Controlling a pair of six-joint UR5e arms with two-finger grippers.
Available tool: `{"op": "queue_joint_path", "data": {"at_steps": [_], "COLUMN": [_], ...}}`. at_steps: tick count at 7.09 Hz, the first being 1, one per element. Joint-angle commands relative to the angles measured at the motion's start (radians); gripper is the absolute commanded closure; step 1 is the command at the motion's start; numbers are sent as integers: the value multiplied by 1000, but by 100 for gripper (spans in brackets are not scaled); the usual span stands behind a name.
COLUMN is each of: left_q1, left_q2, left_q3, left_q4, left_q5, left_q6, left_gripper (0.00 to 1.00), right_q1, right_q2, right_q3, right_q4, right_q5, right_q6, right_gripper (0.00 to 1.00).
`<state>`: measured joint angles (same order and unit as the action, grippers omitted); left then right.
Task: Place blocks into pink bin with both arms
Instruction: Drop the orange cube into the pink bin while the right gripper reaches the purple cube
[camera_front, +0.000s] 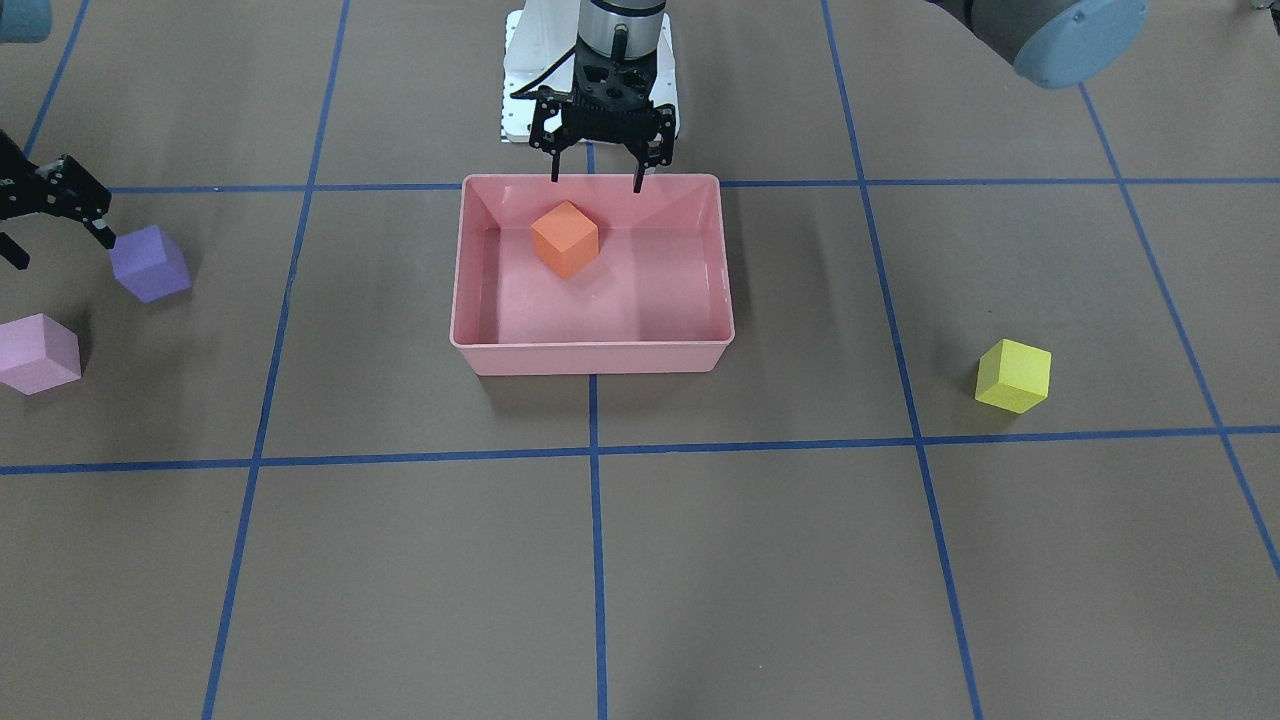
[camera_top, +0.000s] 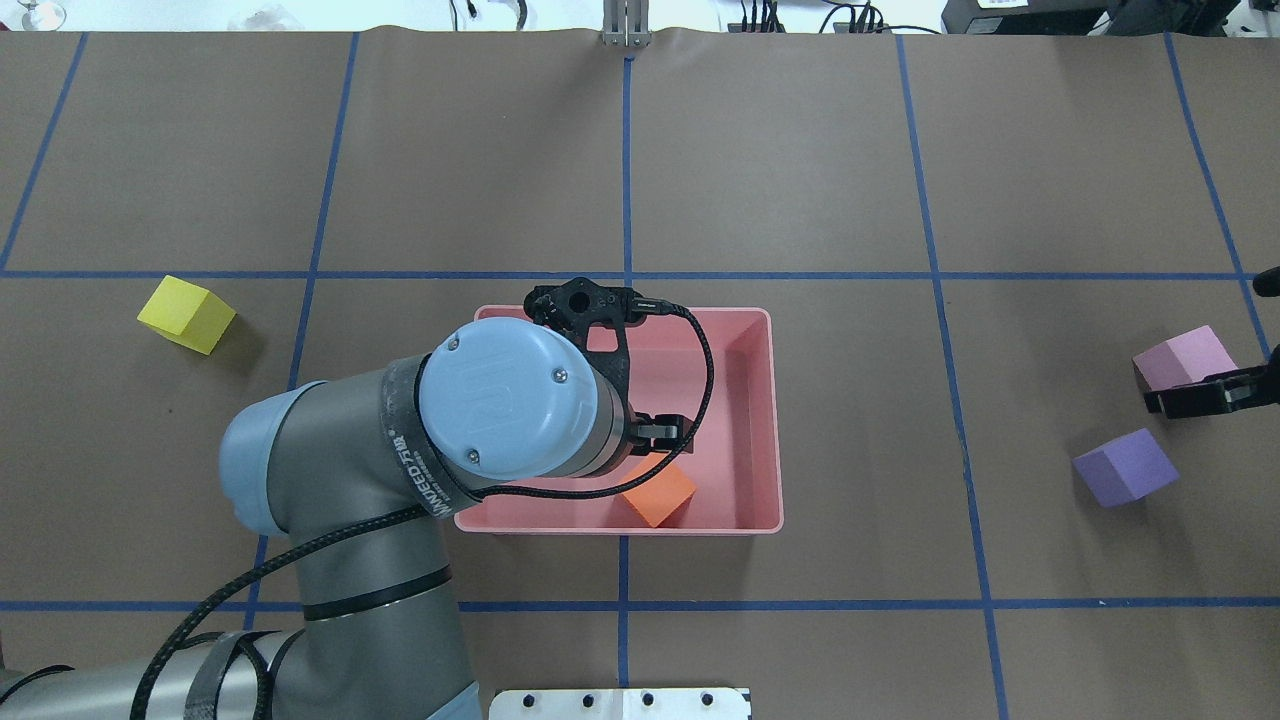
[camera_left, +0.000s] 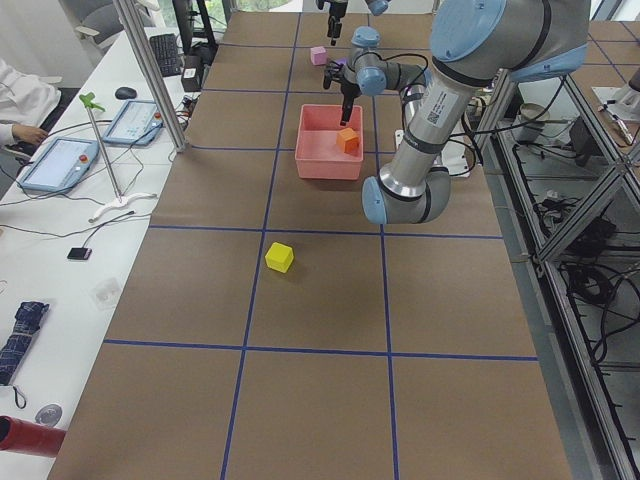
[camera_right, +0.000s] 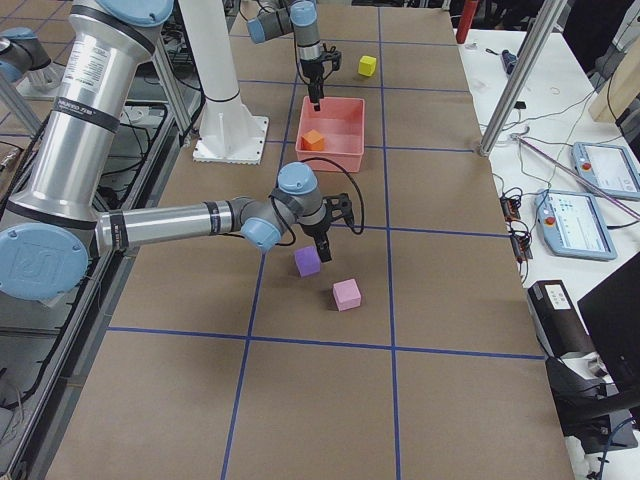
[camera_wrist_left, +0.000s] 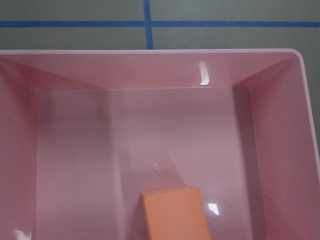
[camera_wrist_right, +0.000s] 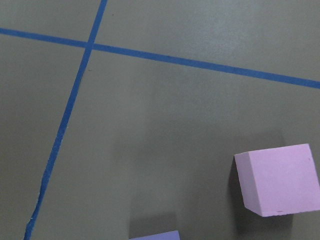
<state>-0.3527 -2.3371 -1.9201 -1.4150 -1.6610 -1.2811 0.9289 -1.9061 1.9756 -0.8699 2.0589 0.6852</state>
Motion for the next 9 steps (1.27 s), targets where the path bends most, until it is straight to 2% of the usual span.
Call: {"op": "queue_joint_path", "data": {"at_steps": [1,3,4,6,9], "left_q1": [0,1,1,1,3], "left_q2": [-2,-2,-2,-1,1], "left_q3": [-5,-5,-5,-7,-7], "left_q4": [-1,-1,-1,-1,-1], "left_q5": [3,3,3,3,3], "left_q6": [2,2,2,2,2], "left_gripper": [0,0,0,0,0], "right_q1": [-82,-117,-157,-191,-240], "right_q2": [-5,-19,-22,-27,-36], "right_q3": [-9,-29,-46,-137,-144], "right_q4": [8,67,83,205,223], "right_q5": [-39,-55,-103,-121,-156], "right_q6": [7,39,68,70,114], "right_gripper": [0,0,0,0,0]}}
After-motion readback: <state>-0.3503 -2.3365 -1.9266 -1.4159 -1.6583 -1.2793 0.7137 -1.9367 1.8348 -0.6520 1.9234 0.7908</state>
